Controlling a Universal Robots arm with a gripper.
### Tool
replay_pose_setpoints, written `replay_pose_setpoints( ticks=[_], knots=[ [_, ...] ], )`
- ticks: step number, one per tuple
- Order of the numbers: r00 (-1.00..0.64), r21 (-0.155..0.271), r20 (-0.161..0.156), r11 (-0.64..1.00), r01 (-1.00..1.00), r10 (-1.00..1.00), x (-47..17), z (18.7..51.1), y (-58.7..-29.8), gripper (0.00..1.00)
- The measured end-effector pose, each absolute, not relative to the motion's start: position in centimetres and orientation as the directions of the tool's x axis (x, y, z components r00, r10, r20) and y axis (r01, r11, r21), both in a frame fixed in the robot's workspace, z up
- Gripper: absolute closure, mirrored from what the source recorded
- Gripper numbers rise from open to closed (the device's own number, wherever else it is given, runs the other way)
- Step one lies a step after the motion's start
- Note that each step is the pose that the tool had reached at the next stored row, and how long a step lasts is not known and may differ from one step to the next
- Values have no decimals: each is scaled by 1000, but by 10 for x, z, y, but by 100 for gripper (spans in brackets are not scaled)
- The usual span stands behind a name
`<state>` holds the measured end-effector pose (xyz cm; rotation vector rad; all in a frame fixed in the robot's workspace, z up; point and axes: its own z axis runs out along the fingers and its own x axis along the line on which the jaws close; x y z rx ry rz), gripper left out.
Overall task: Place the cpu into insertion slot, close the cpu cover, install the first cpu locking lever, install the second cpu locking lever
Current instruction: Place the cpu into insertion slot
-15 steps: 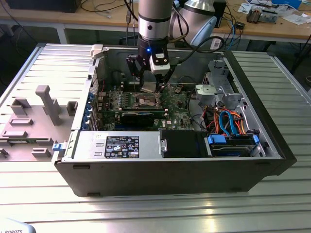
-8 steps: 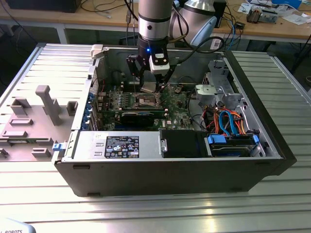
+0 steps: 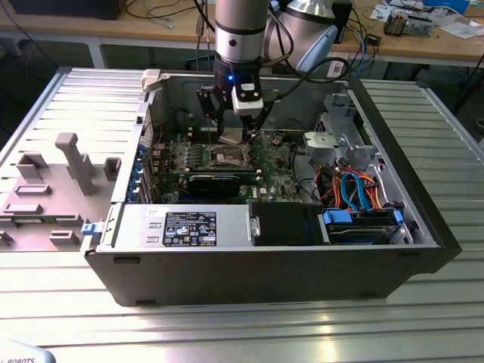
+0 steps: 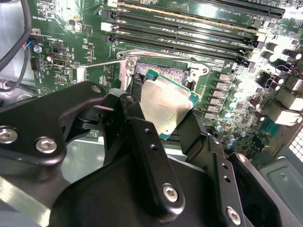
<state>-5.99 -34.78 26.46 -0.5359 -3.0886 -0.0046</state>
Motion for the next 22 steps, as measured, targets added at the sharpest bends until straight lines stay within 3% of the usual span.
replay_pose_setpoints(
  ticks=[22],
  knots=[
    [-930, 1, 7, 930, 367, 367, -60, 265, -348, 45]
  ],
)
